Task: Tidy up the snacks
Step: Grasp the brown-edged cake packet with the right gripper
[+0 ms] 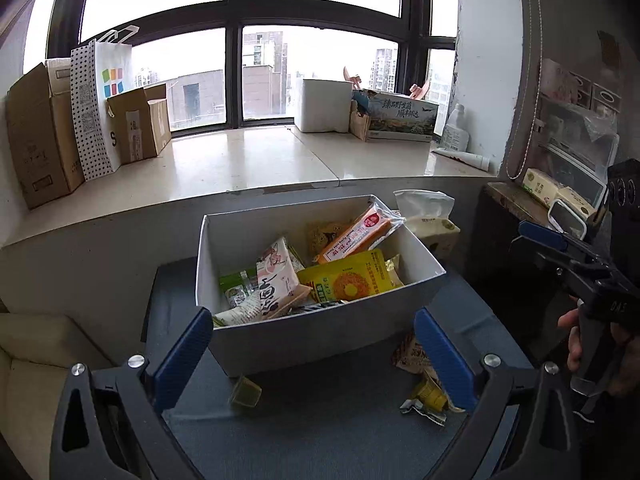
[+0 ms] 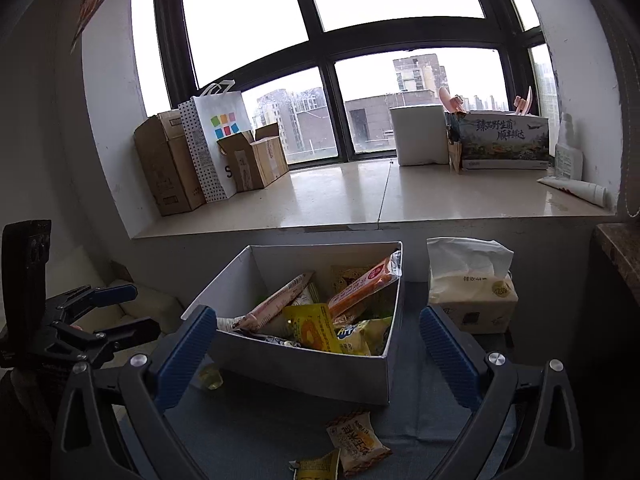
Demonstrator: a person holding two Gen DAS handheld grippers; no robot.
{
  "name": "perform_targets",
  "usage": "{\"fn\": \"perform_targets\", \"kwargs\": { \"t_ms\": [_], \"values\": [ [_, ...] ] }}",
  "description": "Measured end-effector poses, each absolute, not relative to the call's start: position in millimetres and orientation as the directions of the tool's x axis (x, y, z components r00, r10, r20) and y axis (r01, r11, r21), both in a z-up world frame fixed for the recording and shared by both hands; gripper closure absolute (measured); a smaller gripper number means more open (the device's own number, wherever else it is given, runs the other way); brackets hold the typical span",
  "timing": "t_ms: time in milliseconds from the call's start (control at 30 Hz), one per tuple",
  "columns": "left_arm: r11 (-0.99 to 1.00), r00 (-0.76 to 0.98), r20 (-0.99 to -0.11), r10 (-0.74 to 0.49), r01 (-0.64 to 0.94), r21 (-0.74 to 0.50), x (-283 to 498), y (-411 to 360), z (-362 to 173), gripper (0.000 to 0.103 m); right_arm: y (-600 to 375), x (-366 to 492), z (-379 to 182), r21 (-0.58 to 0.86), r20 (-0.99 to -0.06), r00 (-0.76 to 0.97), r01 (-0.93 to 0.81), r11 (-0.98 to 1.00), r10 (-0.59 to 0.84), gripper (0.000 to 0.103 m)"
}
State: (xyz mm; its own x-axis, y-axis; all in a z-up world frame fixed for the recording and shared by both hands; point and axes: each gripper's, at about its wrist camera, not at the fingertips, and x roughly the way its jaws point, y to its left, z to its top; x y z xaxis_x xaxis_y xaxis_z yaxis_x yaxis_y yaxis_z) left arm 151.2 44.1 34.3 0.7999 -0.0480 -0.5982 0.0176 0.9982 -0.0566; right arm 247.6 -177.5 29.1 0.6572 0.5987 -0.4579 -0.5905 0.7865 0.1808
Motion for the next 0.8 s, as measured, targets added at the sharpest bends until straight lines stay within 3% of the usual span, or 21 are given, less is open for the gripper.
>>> {"fn": "perform_targets", "kwargs": {
  "t_ms": [133, 300, 467, 800],
  "values": [
    [0.997, 0.803, -0.591, -0.08, 0.055, -0.06, 100.4, 22.2, 18.3, 0.0, -200.8, 213.7, 1.7, 0.161, -0.488, 0.657, -0.579, 0.799, 0.575, 0.0],
    [0.98, 0.767, -0.623, -0.15, 0.03, -0.199, 62.2, 19.8, -14.6, 0.0, -213.5, 185.4, -52.7, 0.161, -0.595, 0.606, -0.553, 0.818, 0.527, 0.0],
    [0.966, 0.74, -0.652, -0.165, -0.014, -0.259, 40.3, 26.0, -38.7, 0.0, -211.4, 170.5, -99.4, 0.175, -0.669, 0.551, -0.537, 0.826, 0.5, 0.0],
    [0.951, 0.731, -0.667, -0.141, -0.087, -0.296, 30.5, 47.7, -52.3, 0.0, -159.9, 220.4, -103.1, 0.02, -0.716, 0.561, -0.578, 0.815, 0.415, 0.0]
  ]
}}
